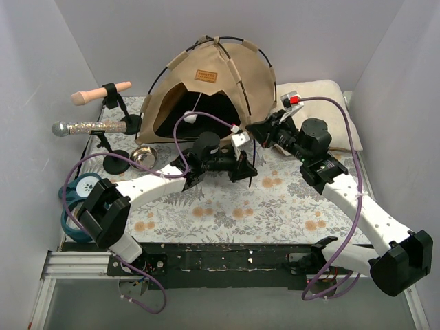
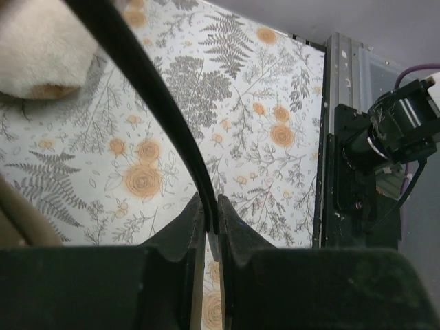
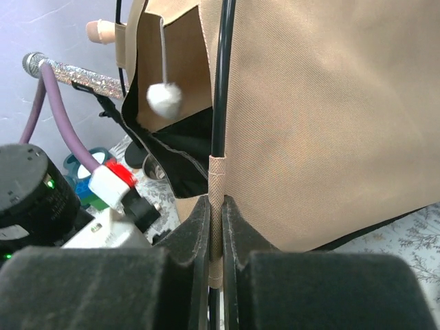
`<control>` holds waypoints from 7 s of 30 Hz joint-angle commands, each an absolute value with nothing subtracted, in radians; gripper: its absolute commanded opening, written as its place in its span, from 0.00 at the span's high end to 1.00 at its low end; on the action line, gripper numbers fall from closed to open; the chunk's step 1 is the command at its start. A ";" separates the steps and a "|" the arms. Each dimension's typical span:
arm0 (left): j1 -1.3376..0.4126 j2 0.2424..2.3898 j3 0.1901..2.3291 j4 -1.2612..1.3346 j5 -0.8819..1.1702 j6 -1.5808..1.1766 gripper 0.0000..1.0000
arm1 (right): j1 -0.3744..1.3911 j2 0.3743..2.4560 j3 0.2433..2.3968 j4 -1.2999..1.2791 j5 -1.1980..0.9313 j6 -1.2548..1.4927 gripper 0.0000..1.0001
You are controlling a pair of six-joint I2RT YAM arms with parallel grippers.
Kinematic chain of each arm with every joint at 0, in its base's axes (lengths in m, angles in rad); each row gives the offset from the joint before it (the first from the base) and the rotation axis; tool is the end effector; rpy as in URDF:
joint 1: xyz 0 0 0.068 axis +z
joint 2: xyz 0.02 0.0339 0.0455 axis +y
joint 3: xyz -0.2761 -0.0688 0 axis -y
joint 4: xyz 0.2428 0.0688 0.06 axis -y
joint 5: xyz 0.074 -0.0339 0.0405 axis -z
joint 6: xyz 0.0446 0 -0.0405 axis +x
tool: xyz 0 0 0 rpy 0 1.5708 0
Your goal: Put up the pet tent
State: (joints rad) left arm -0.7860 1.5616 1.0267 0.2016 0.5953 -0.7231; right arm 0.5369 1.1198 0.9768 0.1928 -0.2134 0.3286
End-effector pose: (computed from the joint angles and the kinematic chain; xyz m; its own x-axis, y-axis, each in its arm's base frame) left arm 0.2380 -0.2736 0.2811 -0.8088 0.0345 -0.5871 0.5670 0.3108 -0.7628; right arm 0.2237 0.1442 0.3926 -0.1795 0.2602 -0.9487 -0.6590 0.6843 0.3123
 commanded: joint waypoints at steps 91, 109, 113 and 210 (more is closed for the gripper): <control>-0.629 1.456 1.095 0.568 0.753 -1.446 1.00 | 0.247 0.864 0.781 0.147 -0.353 -0.109 0.23; -0.603 1.503 1.305 0.491 0.752 -1.608 1.00 | 0.728 1.083 0.434 1.216 -0.048 -0.336 0.38; -0.601 1.508 1.330 0.468 0.741 -1.606 1.00 | 0.794 1.190 0.474 1.385 -0.028 -0.428 0.38; -0.451 1.583 1.365 0.454 0.632 -1.552 1.00 | 0.893 1.104 0.316 1.250 -0.192 -0.778 0.99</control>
